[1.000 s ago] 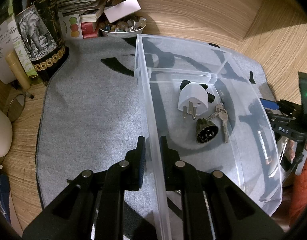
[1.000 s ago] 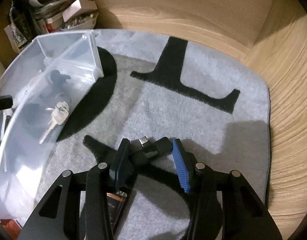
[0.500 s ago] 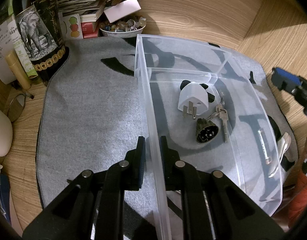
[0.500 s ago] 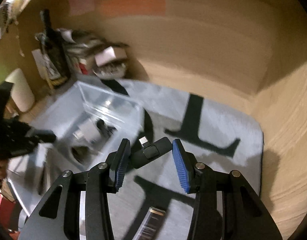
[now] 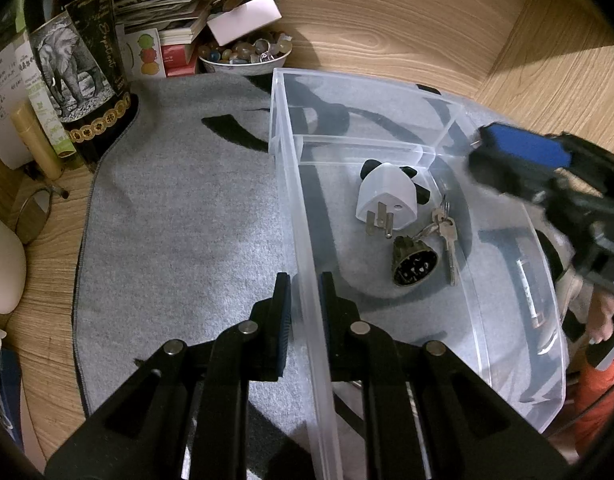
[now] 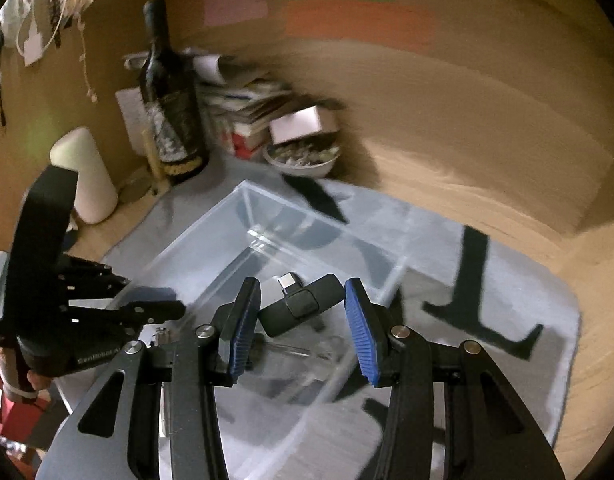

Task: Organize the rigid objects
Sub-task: 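Lower the black USB stick into the box beside the adapter and release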

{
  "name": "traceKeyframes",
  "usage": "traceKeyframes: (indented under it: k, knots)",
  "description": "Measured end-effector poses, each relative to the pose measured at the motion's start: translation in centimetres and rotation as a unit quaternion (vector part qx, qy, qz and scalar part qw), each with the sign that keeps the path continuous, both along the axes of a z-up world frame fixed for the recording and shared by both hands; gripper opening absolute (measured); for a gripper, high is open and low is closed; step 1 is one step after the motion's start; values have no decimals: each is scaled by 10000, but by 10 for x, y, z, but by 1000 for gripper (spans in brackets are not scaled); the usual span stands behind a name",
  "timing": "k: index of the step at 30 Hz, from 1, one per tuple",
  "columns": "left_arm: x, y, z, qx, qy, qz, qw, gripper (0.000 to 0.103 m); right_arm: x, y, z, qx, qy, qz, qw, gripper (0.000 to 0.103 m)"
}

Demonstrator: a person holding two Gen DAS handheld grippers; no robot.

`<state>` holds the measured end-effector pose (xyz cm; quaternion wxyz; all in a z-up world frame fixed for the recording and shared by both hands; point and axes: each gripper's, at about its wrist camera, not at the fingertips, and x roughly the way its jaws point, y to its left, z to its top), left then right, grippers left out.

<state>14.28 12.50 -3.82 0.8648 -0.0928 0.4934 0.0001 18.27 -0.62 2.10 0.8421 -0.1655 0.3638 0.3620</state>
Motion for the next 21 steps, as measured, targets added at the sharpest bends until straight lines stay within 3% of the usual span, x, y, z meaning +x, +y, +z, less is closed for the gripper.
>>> traceKeyframes:
  k: [10, 17, 21]
  knots:
    - [1, 0, 0, 13, 3, -4, 10000, 12, 5, 30, -29, -536, 376, 364, 9972, 40]
    - [0, 0, 0, 12, 3, -1, 10000, 12, 2, 26, -26, -469, 337, 292, 9979, 41]
    - [0, 0, 0, 11, 3, 3, 10000, 12, 2, 19, -18, -356, 250, 200, 9989, 48]
